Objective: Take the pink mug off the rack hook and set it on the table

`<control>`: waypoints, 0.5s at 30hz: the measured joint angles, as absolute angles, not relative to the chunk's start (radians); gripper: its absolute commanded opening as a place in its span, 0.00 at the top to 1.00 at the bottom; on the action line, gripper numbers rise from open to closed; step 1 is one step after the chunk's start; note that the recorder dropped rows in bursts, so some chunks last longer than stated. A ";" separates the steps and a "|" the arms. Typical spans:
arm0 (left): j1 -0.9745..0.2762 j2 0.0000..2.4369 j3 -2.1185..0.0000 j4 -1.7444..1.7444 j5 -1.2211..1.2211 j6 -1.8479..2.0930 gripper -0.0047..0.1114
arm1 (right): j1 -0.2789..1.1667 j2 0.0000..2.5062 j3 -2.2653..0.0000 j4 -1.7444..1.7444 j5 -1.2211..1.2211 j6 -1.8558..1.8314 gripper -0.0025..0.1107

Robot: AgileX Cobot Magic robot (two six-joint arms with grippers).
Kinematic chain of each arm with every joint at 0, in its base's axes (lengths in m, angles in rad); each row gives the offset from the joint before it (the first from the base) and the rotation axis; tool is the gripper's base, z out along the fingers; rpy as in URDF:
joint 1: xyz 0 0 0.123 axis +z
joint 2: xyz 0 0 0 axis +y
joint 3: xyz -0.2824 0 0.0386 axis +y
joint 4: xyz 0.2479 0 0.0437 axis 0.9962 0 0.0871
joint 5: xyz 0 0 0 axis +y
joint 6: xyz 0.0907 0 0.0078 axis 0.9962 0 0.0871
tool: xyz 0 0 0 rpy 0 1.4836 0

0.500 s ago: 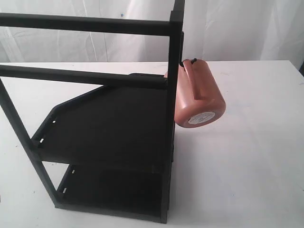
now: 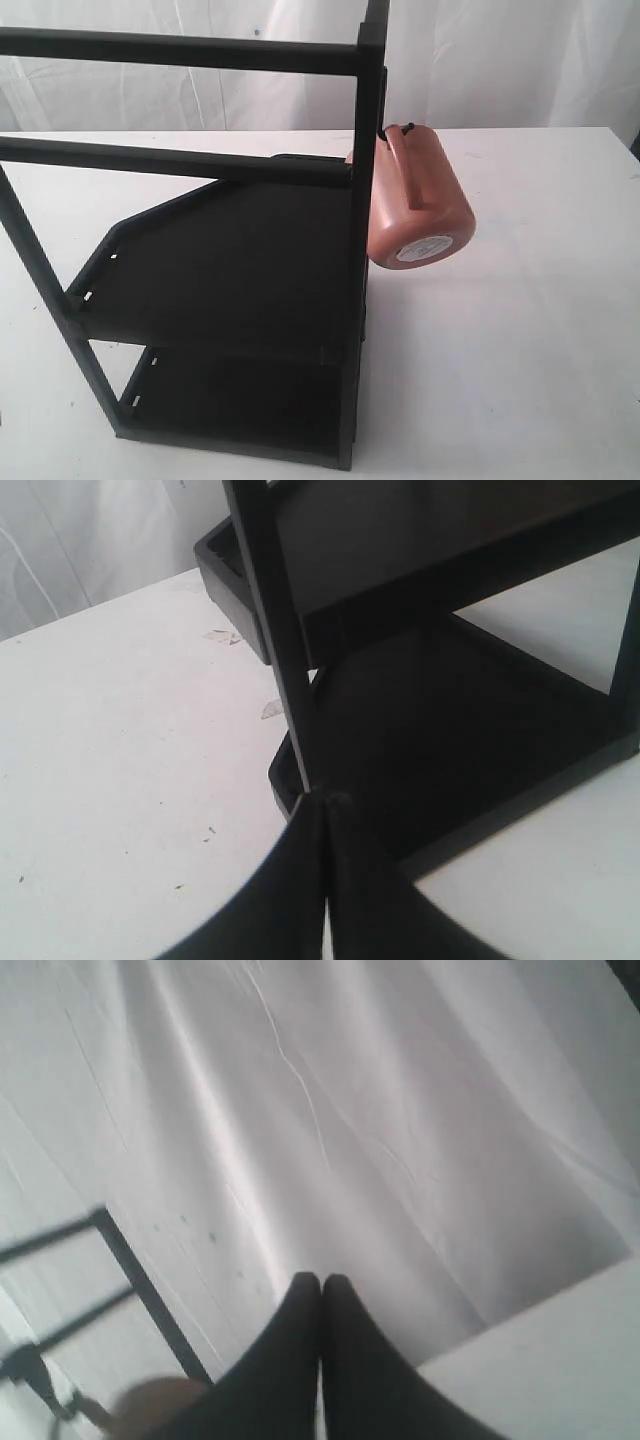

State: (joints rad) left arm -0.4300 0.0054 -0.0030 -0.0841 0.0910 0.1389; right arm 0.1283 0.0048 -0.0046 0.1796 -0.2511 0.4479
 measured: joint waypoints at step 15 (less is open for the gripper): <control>-0.430 0.005 -0.003 -0.084 0.091 0.139 0.96 | 0.155 0.255 -0.461 -0.110 0.234 0.397 0.98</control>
State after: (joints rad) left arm -0.4300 0.0054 -0.0030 -0.0841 0.0910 0.1389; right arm 0.1545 0.2551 -0.4615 -0.1102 0.2338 0.3965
